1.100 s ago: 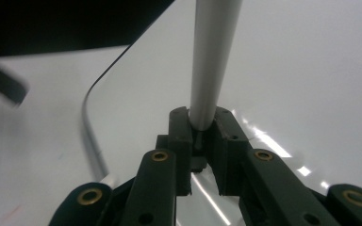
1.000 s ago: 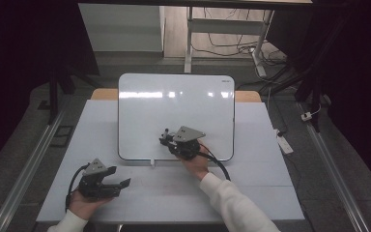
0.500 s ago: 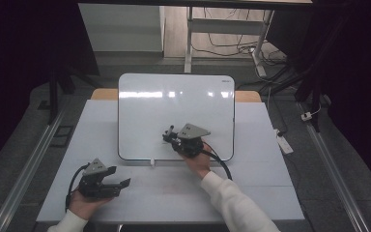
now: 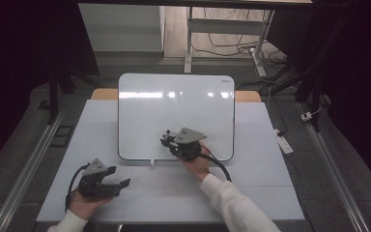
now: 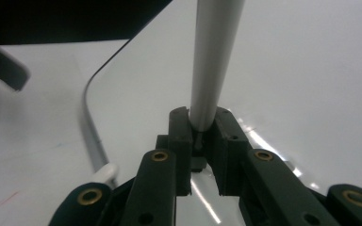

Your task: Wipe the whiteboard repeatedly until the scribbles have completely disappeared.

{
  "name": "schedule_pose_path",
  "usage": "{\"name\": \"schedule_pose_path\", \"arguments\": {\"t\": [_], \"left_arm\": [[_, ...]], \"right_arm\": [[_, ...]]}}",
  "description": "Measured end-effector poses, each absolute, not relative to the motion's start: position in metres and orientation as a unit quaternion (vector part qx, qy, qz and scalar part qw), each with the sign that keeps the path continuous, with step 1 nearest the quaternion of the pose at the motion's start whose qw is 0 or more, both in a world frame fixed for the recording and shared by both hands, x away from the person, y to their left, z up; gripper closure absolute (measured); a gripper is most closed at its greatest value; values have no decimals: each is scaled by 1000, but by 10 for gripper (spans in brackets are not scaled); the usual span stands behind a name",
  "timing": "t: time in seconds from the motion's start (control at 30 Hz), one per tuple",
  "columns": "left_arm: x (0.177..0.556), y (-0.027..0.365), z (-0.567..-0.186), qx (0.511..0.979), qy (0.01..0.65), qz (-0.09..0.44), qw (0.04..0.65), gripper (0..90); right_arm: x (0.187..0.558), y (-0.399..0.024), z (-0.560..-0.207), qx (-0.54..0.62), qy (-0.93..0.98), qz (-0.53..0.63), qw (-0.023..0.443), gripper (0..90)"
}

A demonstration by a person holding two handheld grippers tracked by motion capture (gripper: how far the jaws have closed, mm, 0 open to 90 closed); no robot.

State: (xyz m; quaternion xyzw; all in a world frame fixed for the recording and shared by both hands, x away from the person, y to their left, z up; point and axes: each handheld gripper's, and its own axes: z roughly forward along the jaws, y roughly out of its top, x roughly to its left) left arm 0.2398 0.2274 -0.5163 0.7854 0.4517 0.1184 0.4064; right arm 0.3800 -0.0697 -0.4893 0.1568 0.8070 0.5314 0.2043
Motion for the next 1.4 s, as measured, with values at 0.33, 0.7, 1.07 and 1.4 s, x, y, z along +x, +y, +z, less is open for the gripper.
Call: {"name": "schedule_pose_path", "arguments": {"t": [0.33, 0.7, 1.07, 1.4], "left_arm": [[241, 228, -517, 786, 452, 118, 405, 240], [240, 228, -517, 787, 450, 119, 406, 239], [240, 228, -517, 786, 450, 119, 406, 239], [240, 229, -516, 785, 451, 120, 407, 239]], "right_arm": [[391, -68, -481, 171, 794, 544, 210, 787], [390, -70, -482, 161, 805, 534, 199, 787], [385, -78, -487, 178, 797, 542, 197, 787], [382, -83, -487, 173, 799, 535, 213, 787]]}}
